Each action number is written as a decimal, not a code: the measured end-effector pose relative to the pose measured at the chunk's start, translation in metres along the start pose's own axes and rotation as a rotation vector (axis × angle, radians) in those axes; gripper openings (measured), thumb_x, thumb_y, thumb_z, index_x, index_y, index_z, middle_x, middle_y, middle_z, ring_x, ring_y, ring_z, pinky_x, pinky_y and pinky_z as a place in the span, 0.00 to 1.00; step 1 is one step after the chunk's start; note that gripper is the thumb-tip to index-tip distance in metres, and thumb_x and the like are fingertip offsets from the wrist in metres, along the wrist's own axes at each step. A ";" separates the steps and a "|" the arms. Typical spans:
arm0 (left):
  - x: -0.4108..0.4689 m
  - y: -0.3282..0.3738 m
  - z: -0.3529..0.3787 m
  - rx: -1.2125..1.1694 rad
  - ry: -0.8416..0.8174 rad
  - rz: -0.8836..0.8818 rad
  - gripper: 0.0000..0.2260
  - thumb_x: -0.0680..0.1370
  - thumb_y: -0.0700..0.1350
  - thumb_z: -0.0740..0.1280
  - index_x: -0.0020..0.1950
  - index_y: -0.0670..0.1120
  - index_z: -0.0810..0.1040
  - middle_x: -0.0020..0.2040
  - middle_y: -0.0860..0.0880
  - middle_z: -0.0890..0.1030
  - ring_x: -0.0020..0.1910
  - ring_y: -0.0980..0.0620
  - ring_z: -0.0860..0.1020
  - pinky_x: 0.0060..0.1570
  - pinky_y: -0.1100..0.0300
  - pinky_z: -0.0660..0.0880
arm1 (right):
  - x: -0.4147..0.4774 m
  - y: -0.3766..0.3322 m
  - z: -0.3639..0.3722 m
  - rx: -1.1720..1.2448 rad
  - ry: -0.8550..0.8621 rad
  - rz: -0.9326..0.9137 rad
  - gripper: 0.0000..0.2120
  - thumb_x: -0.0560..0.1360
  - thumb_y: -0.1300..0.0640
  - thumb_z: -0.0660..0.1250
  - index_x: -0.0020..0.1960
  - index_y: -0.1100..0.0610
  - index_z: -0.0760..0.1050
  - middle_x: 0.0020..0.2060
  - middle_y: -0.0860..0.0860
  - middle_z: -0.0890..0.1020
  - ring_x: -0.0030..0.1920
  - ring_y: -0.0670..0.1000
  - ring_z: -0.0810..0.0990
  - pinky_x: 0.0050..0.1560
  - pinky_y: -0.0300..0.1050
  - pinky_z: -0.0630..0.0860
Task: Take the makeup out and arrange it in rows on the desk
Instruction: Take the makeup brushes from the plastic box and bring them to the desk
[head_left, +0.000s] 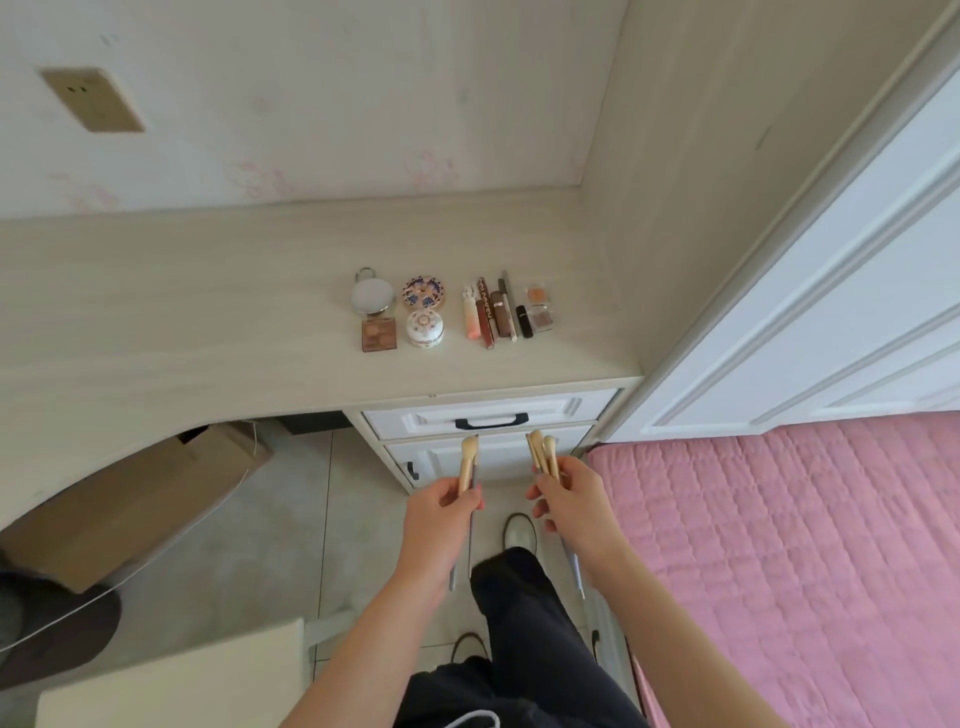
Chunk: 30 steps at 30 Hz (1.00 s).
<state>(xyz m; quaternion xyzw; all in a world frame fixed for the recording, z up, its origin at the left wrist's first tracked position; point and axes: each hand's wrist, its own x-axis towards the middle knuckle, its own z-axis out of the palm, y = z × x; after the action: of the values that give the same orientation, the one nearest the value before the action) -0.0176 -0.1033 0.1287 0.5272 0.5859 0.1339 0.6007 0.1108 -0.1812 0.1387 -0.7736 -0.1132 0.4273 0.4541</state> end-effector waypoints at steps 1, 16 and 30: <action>0.009 0.007 0.004 0.012 0.007 0.006 0.06 0.77 0.43 0.67 0.41 0.45 0.82 0.40 0.47 0.81 0.40 0.53 0.77 0.39 0.62 0.72 | 0.010 -0.007 -0.001 -0.003 0.000 0.001 0.06 0.78 0.62 0.59 0.49 0.55 0.74 0.35 0.51 0.79 0.31 0.47 0.76 0.30 0.39 0.72; 0.132 0.134 0.083 -0.032 0.001 -0.024 0.06 0.76 0.40 0.68 0.40 0.48 0.81 0.38 0.50 0.83 0.38 0.55 0.78 0.36 0.63 0.70 | 0.163 -0.111 -0.049 -0.111 -0.034 -0.015 0.09 0.77 0.64 0.57 0.52 0.57 0.74 0.38 0.53 0.81 0.31 0.49 0.75 0.31 0.41 0.70; 0.228 0.193 0.169 0.320 -0.169 0.011 0.05 0.73 0.41 0.69 0.38 0.42 0.76 0.30 0.49 0.74 0.29 0.53 0.73 0.31 0.62 0.69 | 0.284 -0.133 -0.078 -0.008 0.122 0.135 0.06 0.79 0.61 0.60 0.54 0.58 0.73 0.41 0.55 0.83 0.34 0.52 0.81 0.33 0.44 0.75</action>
<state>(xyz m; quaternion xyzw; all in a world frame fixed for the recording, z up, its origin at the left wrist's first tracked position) 0.2763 0.0729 0.1114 0.6287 0.5443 -0.0028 0.5554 0.3720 0.0062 0.1037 -0.8058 -0.0344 0.4087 0.4273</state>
